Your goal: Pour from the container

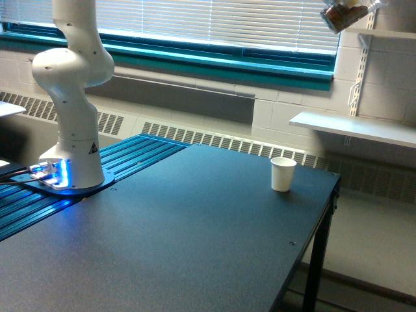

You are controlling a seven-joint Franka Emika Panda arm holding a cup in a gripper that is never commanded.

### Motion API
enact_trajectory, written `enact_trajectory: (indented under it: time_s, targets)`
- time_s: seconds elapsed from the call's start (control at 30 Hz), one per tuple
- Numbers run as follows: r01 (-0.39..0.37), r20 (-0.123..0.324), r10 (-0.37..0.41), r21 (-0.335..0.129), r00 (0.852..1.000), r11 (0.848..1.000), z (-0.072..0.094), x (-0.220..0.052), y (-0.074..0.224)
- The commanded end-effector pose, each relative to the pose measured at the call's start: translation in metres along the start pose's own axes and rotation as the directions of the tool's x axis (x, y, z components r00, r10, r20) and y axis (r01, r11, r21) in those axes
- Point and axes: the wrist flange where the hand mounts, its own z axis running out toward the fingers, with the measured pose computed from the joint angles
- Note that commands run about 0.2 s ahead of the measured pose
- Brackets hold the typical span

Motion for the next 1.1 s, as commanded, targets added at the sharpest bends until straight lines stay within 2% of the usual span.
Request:
enact_trajectory:
  time_s: [0.03,0.17,0.47,0.8,1.1]
  targets:
    - [-0.062,-0.026,0.06,-0.064,0.998,0.996,0.01,0.022,0.041]
    - [-0.071,-0.03,0.069,-0.082,0.997,0.994,0.012,0.027,0.051]
    - [-0.033,-0.023,0.03,-0.1,0.999,0.994,0.018,0.014,0.042]
    - [0.03,0.005,-0.03,-0.094,1.0,0.995,0.022,-0.024,0.017]
    - [0.078,0.024,-0.076,-0.079,0.997,0.994,0.018,-0.068,-0.008]
